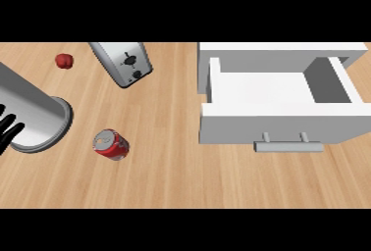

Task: Pick up the can, place it into the drawer and close the drawer

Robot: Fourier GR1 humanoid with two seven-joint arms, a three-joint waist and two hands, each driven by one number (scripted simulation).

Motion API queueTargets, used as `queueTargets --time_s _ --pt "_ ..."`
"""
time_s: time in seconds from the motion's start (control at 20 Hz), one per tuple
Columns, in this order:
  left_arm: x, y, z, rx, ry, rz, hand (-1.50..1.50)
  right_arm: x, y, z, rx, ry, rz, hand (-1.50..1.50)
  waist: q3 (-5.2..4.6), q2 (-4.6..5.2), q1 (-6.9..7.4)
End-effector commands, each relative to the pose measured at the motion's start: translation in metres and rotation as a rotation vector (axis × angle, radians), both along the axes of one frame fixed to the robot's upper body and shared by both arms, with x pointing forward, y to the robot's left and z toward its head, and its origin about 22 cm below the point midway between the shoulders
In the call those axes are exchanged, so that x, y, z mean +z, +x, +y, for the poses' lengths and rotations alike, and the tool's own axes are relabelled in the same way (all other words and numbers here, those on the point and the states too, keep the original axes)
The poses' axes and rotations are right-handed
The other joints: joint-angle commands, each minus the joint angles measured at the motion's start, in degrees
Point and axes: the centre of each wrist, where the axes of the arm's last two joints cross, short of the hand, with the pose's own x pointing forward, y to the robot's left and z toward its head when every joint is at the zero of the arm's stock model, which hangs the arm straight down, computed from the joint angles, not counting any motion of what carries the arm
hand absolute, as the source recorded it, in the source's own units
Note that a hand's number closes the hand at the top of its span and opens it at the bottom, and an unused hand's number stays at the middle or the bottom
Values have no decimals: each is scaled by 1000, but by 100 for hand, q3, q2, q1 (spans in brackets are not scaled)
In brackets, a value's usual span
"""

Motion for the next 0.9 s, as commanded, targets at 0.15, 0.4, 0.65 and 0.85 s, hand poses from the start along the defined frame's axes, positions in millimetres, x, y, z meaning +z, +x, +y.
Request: queueTargets --time_s 0.15,0.4,0.65,0.85 --pt "1 -5 10 42 -109 61 -150 4 -35 -22 21 -14 -1 -150 0 -4 -27" --pt "2 19 19 32 -199 113 -150 0 -19 -31 0 -12 -14 -150 -1 9 -27" --pt "-22 4 -1 -5 -252 174 -150 -12 -41 -22 25 7 1 -150 -2 0 0" --pt "-10 45 -6 9 -229 198 -150 3 -54 -37 8 -5 0 -150 -1 6 -46"
